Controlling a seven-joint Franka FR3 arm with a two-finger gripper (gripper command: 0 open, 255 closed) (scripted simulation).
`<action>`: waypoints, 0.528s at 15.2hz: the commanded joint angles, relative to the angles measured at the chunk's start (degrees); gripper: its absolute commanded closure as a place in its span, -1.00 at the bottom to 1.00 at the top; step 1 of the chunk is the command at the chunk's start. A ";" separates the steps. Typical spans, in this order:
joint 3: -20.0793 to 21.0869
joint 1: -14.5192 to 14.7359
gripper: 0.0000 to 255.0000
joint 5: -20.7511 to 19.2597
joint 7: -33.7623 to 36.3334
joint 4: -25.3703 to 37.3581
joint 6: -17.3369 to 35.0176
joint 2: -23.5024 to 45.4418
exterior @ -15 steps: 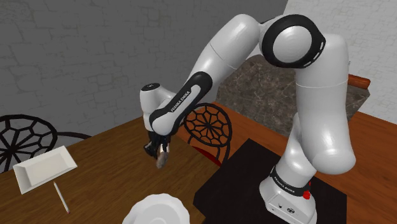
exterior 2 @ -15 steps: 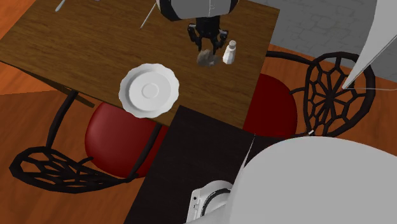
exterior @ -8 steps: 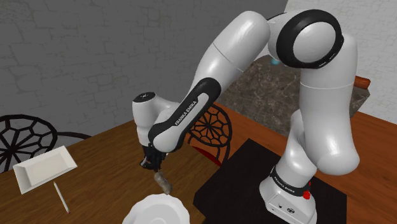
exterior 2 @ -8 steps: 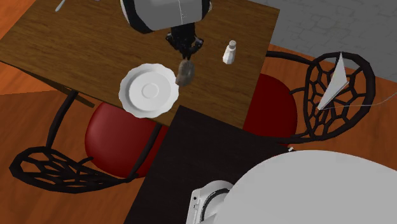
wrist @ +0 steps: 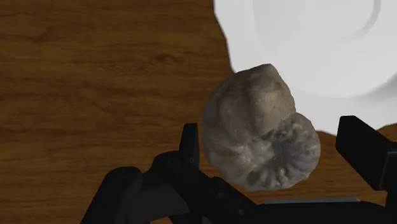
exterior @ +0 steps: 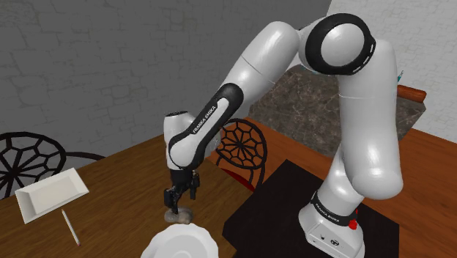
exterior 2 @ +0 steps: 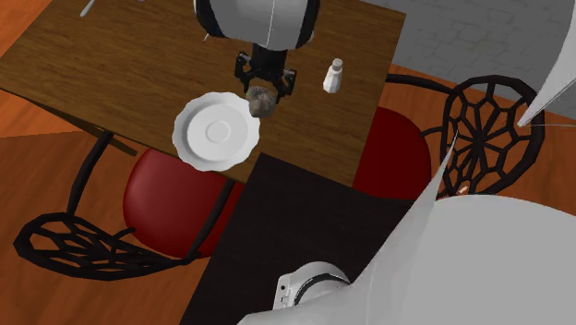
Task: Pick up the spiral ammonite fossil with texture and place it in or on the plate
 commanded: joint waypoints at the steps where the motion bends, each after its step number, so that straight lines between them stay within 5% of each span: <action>1: 6.97 -13.66 -1.00 10.48 -24.78 2.51 -6.82 5.01; 8: 7.55 -12.37 -1.00 10.97 -25.05 1.83 -1.94 8.88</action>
